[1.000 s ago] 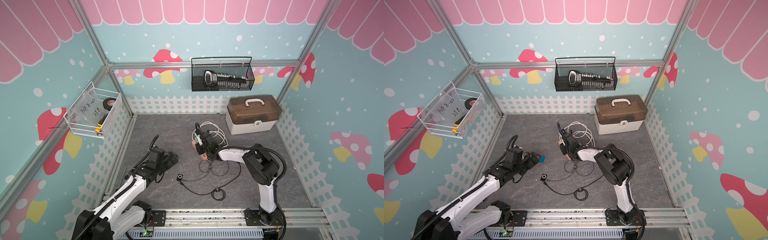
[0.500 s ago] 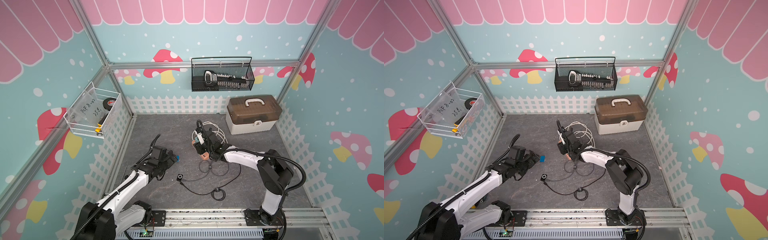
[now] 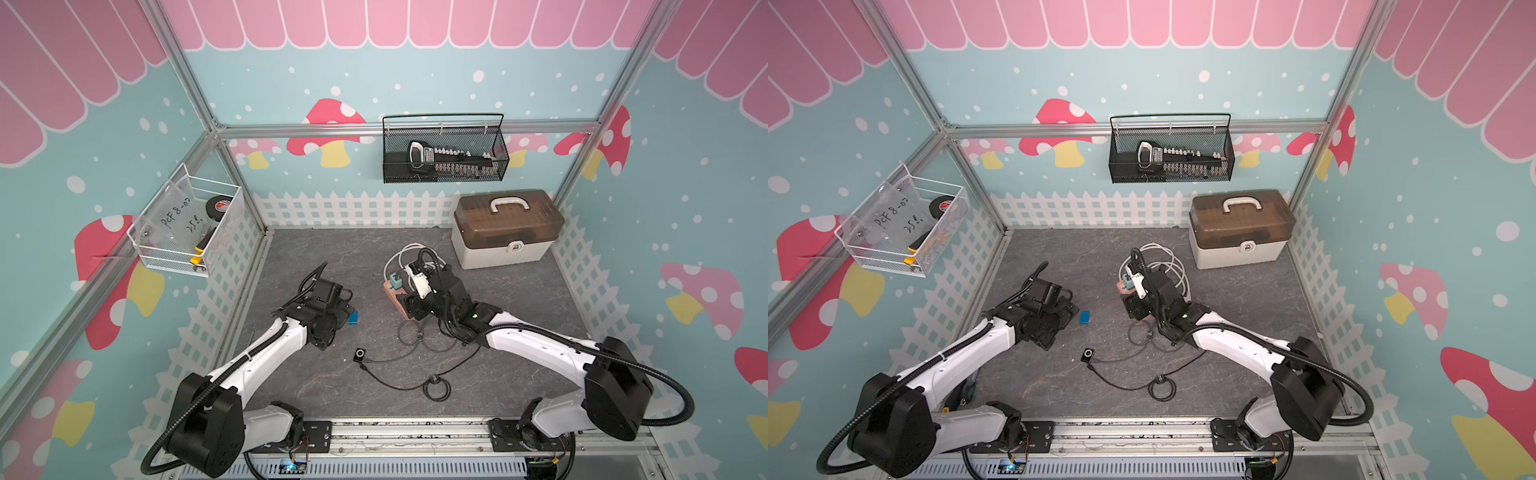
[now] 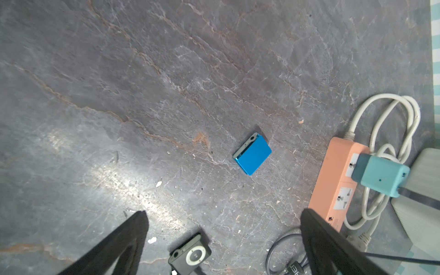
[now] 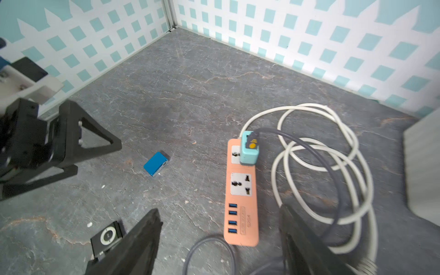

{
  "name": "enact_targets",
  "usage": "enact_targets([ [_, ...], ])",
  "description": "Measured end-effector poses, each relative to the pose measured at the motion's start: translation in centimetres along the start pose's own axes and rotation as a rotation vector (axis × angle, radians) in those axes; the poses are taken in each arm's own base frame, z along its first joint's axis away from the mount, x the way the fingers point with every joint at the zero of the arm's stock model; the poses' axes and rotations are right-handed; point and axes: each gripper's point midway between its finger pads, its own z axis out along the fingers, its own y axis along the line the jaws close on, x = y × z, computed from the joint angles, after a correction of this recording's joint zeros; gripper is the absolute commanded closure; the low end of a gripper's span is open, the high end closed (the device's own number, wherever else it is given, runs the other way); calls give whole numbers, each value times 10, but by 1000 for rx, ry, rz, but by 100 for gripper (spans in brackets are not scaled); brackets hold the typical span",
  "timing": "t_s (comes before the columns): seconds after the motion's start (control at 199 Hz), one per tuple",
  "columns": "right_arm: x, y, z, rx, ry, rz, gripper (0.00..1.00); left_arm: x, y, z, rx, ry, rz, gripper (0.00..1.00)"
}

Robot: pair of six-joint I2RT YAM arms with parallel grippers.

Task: Charge mp3
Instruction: Pick up the MP3 player from the center of the board.

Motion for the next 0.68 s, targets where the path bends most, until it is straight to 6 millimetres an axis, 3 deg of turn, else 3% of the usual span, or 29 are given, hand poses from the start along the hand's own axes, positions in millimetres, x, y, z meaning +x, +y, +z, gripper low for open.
enact_targets([
  [0.146, 16, -17, -29, 66, -18, -5, 0, 8, -11, 4, -79, 16, 5, 1],
  [0.316, 30, -33, -48, 138, -29, -4, 0, 26, -6, 9, -148, 36, 3, 2],
  [0.677, 35, -44, -58, 192, -59, 13, 0, 30, -3, 33, -255, 42, -85, 5],
])
